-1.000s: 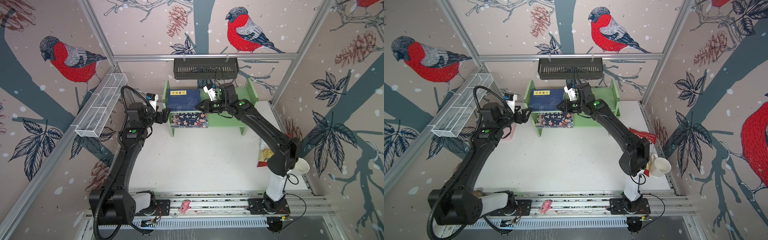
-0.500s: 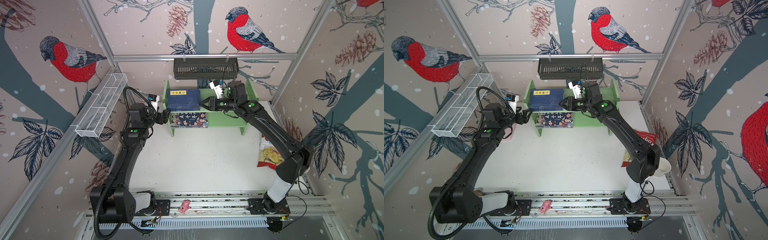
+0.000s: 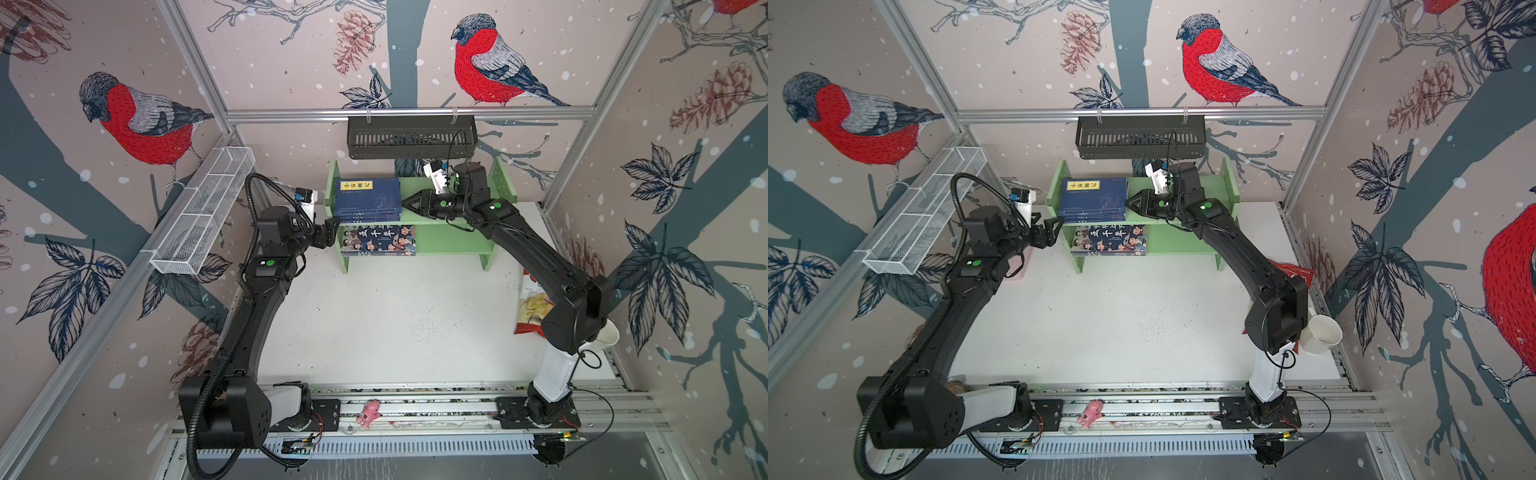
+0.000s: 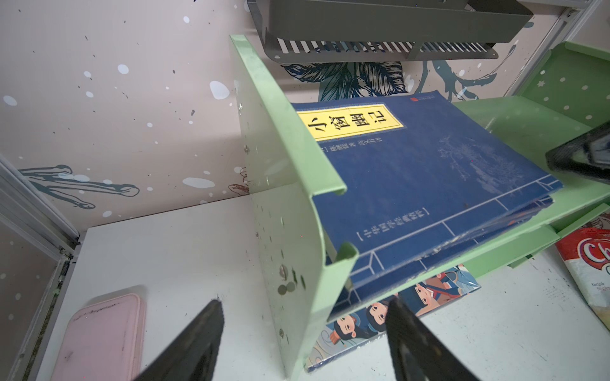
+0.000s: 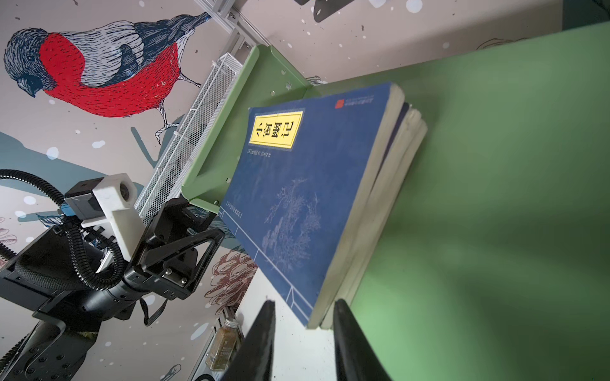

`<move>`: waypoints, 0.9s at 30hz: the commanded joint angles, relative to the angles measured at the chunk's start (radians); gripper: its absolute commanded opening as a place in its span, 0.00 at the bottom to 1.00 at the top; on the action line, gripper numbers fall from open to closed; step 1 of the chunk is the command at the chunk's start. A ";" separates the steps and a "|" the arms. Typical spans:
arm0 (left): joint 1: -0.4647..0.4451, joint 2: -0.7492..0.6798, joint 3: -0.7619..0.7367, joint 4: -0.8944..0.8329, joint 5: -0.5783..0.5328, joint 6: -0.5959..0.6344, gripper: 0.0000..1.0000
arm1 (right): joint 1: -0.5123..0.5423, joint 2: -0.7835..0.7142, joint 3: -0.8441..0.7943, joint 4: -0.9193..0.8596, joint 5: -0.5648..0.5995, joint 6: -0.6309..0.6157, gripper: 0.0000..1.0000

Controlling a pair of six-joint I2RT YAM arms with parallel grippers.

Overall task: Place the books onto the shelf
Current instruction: 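Press the right gripper against the stack's edge to align the books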

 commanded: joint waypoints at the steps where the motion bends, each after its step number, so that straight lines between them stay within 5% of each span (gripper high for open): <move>1: 0.000 -0.004 0.010 0.042 -0.007 0.003 0.78 | 0.002 0.008 0.009 0.029 -0.029 0.005 0.32; 27: 0.000 0.001 0.014 0.045 -0.026 0.009 0.77 | 0.034 0.018 0.052 -0.034 -0.047 -0.028 0.31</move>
